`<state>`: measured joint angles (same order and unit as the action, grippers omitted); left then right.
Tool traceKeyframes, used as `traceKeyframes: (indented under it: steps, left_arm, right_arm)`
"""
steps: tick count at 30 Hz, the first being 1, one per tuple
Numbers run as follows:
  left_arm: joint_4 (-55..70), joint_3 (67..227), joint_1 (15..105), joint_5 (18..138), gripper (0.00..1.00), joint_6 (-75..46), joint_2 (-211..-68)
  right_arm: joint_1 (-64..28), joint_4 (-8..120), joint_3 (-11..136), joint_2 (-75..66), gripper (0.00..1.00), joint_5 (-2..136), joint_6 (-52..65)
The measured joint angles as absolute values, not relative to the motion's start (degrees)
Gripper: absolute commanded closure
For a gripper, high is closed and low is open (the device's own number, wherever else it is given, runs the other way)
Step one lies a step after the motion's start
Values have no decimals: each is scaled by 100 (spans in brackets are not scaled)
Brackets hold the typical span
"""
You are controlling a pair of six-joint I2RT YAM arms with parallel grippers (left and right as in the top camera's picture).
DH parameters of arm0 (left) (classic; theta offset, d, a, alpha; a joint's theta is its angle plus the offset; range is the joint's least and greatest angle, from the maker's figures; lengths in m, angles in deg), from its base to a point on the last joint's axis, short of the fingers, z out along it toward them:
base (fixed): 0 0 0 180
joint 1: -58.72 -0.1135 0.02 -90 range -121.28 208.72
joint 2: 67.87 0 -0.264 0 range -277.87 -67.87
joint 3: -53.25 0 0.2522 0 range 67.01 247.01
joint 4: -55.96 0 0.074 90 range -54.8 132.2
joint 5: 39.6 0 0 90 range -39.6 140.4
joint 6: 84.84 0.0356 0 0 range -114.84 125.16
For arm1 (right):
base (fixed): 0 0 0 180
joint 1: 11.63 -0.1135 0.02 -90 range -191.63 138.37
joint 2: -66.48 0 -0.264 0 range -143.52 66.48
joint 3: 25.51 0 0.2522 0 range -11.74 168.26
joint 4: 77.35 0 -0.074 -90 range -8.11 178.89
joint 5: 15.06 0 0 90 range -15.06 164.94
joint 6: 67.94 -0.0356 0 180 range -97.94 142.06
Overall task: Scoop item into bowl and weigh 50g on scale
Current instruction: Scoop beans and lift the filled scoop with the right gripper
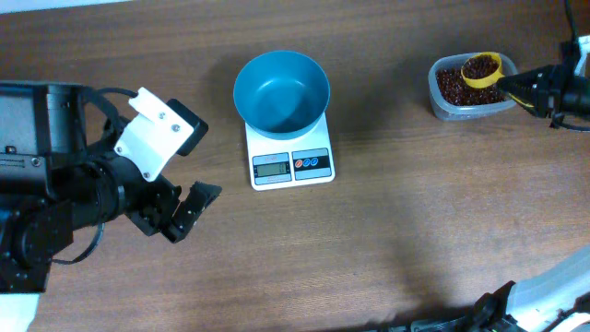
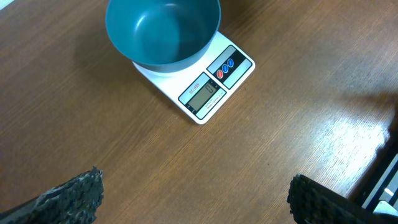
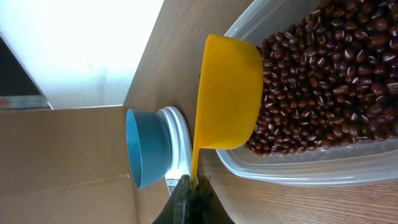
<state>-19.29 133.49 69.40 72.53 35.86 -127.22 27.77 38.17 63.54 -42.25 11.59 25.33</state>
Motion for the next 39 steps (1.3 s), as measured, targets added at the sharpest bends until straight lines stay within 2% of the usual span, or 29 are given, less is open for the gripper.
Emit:
traceKeyframes:
  steps: [8,12,24,29,35,39]
  left_arm:
    - [-1929,13349,6940,7253,1,3584,-12722]
    - [-1929,13349,6940,7253,1,3584,-12722]
    - [-1929,13349,6940,7253,1,3586,-12722]
    - [-1927,13349,6940,7256,1,3584,-12722]
    - [-1929,13349,6940,7253,1,3584,-12722]
    - [-1929,13349,6940,7253,1,3584,-12722]
  right_arm:
    - [2779,3814,6354,-4225,96,849,2529]
    - [2781,3648,6343,-4225,96,1306,2507]
    - [2849,3646,6328,-4225,96,1290,2527]
    - [2853,3642,6328,-4229,96,534,2988]
    - [2823,3644,6328,-4229,96,-19,3023]
    - [2246,3710,6328,-4236,96,-130,3025]
